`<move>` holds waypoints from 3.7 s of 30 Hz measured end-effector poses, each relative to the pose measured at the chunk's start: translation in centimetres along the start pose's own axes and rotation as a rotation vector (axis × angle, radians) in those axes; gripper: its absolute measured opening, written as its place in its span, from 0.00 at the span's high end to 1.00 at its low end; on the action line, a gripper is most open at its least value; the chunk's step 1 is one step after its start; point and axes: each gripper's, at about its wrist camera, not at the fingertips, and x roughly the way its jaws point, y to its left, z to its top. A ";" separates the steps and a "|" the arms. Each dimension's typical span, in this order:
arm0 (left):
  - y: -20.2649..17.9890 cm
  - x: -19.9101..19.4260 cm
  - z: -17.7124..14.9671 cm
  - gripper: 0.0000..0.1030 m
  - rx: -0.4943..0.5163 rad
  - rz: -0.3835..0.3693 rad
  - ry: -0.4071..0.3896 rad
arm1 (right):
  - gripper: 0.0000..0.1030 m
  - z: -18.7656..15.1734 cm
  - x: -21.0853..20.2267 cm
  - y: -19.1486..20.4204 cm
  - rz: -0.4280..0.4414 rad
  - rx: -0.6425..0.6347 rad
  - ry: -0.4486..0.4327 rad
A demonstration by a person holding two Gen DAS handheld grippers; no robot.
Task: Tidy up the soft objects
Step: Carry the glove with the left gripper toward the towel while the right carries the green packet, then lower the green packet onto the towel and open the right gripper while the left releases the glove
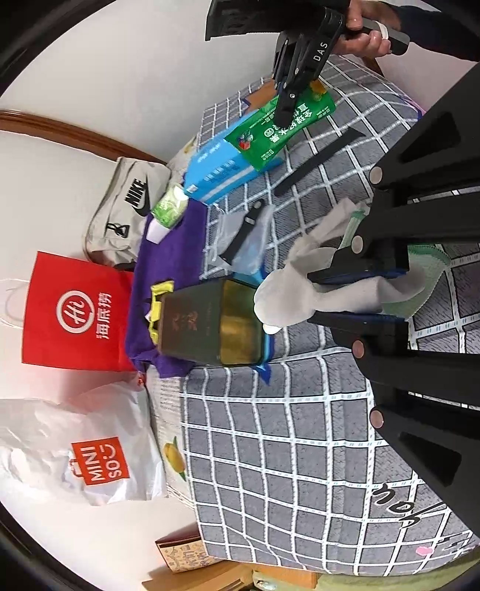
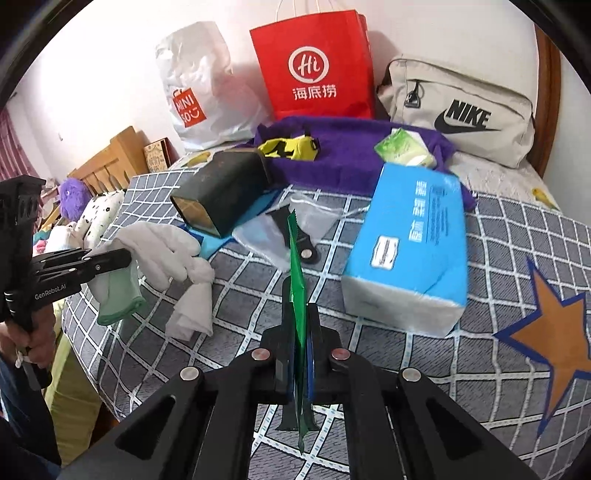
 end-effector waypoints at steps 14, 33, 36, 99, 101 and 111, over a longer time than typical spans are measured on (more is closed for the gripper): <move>-1.0 -3.1 4.2 0.87 0.007 -0.025 -0.086 | 0.95 4.6 -3.3 -0.7 -0.038 -0.008 -0.079; -0.3 1.7 12.2 0.87 -0.012 0.049 -0.089 | 0.96 12.2 -1.4 -4.1 -0.073 0.005 -0.124; 0.1 2.5 13.2 0.87 -0.018 0.049 -0.088 | 0.96 13.4 -0.6 -4.6 -0.076 0.012 -0.126; -2.7 21.7 24.3 0.87 0.047 0.019 0.077 | 0.59 20.1 11.8 -10.9 -0.079 0.006 0.015; -2.7 22.4 23.9 0.87 0.061 0.041 0.092 | 0.59 20.1 11.3 -10.9 -0.074 0.003 0.006; -2.4 22.9 24.2 0.63 0.047 0.069 0.090 | 0.59 20.0 11.4 -10.0 -0.085 -0.026 0.007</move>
